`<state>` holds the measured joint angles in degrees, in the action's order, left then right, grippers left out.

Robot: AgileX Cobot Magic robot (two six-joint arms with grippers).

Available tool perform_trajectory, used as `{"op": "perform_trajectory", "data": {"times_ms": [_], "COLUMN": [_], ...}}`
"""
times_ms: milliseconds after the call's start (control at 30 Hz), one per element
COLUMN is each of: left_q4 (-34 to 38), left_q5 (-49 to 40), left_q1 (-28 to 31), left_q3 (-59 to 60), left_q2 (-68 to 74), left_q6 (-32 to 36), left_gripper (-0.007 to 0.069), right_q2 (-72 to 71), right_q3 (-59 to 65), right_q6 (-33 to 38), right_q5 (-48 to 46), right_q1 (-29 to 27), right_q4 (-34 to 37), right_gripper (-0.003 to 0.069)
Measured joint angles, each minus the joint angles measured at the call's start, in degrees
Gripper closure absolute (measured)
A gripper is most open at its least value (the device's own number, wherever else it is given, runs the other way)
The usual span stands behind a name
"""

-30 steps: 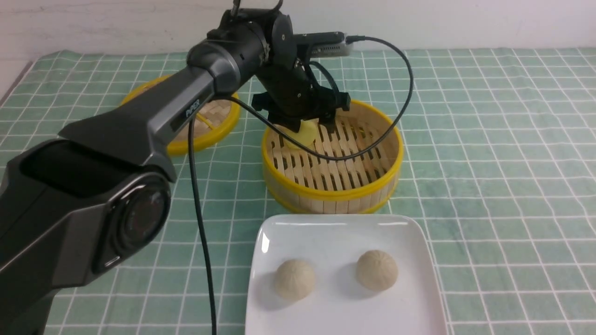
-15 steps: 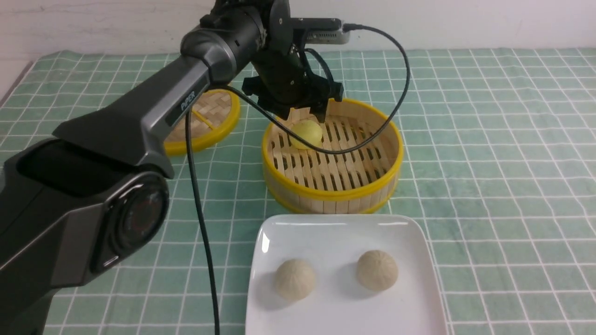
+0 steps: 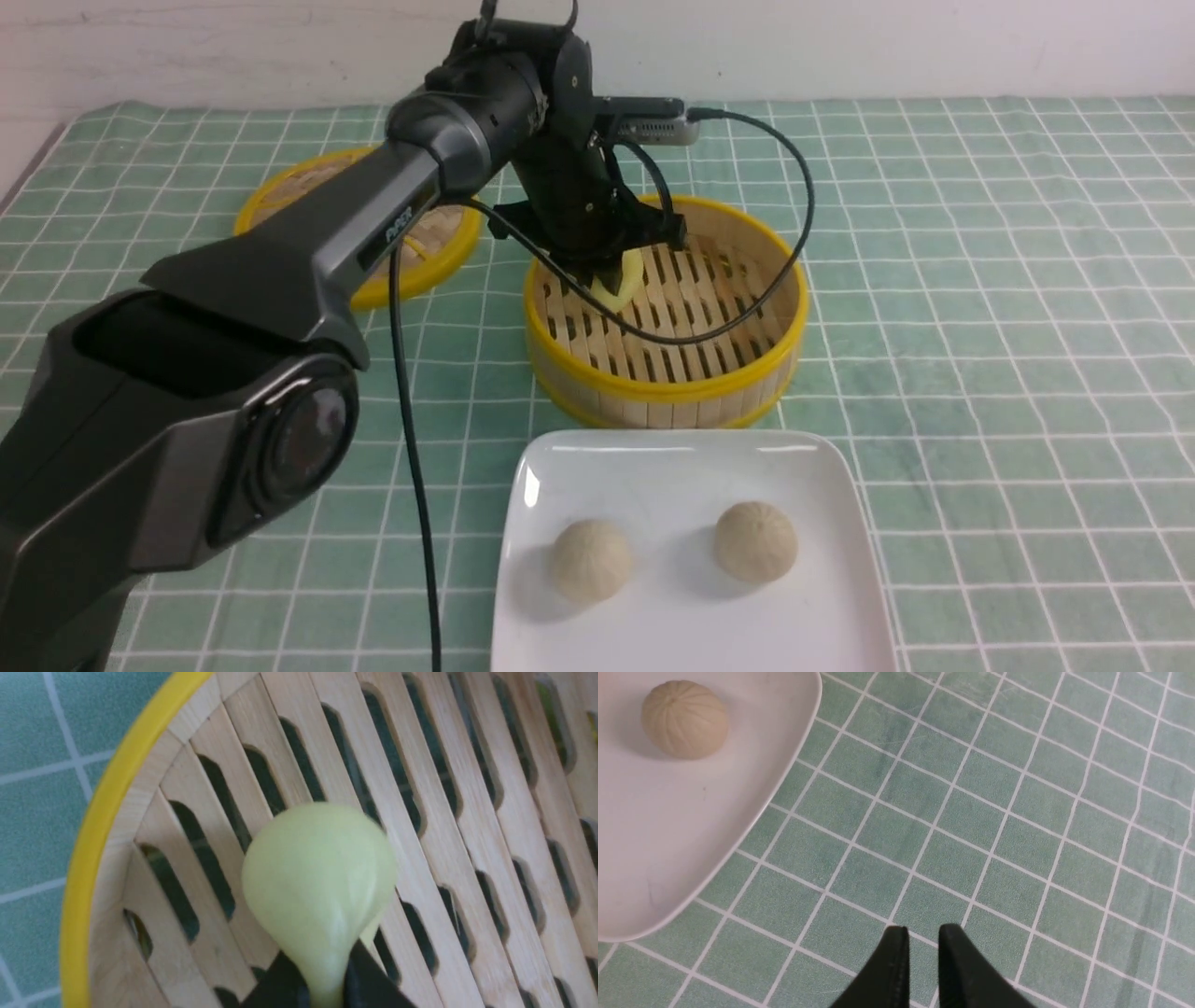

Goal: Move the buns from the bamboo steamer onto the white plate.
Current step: 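Carry the bun from the bamboo steamer to the plate with the left gripper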

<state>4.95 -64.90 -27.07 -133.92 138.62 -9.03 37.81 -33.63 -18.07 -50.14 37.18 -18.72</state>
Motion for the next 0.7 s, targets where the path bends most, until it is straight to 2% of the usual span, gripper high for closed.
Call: {"op": "perform_trajectory", "data": {"times_ms": [267, 400, 500, 700], "left_q4": [-0.2, 1.7, 4.9, 6.1], "left_q5": [-6.1, -6.2, -6.1, -5.9], "left_q1": [0.0, -0.1, -1.4, -10.1], "left_q3": [0.6, 6.0, 15.7, 42.1], "left_q2": [-13.9, -20.6, -26.1, -32.9], "left_q6": [2.7, 2.7, 2.4, 5.5], "left_gripper": [0.0599, 0.0599, 0.0599, 0.0599], "right_q2": [0.0, 0.0, 0.0, 0.0], "right_q3": [0.0, 0.0, 0.0, 0.0], "right_q6": [0.0, 0.0, 0.0, 0.0], "right_q5": [-0.1, -0.1, -0.1, -0.1], "right_q1": [0.0, 0.0, 0.0, 0.0], "right_q4": [0.0, 0.0, 0.0, 0.0], "right_gripper": [0.0528, 0.0524, 0.052, 0.0514]}}
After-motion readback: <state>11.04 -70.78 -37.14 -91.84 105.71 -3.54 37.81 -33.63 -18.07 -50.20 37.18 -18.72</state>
